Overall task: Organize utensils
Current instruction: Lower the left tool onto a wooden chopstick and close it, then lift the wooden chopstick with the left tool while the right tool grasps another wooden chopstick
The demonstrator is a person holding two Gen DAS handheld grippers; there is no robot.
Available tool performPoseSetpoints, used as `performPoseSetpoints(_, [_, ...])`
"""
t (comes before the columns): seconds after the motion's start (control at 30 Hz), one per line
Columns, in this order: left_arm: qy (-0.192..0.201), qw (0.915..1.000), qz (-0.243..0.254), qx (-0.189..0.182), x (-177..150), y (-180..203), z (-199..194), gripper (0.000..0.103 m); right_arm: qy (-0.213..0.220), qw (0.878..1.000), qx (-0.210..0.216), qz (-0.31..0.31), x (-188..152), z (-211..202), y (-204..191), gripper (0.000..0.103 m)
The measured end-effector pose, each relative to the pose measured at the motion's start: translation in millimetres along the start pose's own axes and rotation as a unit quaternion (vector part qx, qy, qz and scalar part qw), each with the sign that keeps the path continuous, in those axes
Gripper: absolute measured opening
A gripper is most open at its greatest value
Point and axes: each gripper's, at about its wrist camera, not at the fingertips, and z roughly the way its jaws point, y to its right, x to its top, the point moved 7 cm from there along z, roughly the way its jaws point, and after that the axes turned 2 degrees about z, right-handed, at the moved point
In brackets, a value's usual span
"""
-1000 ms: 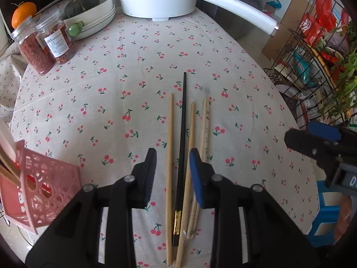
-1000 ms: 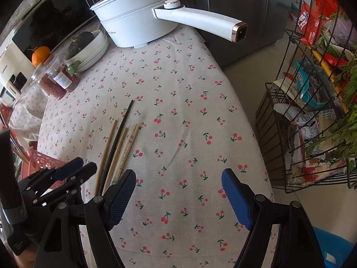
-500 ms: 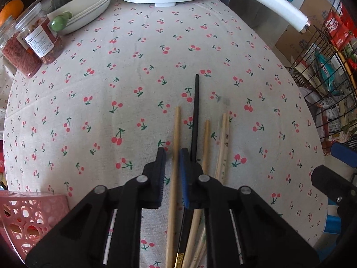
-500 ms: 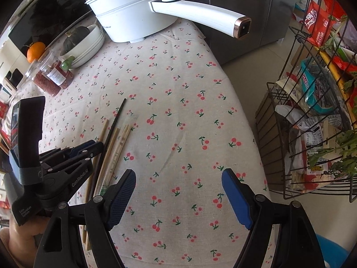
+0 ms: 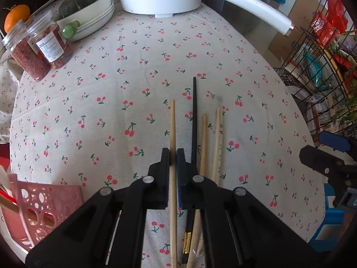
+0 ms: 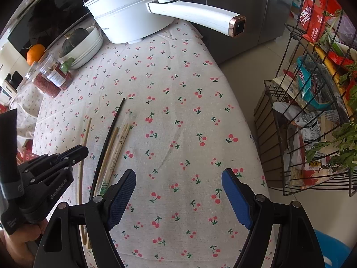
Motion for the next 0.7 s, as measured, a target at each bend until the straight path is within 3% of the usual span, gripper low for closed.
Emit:
performPoseSetpoints(0.33, [0.089, 0.9951, 0.03, -0.031, -23.5, -3.2, -79.8, 0.007, 0.001, 1.0, 0.005, -0.019, -6.9, -1.0, -21.4, 0.081])
performPoseSetpoints(0.7, [0.149, 0.9863, -0.002, -0.07, -44.1, -27.4, -131.2, 0.006, -0.001, 0.998, 0.057, -0.001, -4.2, 17.0, -44.8, 0.077])
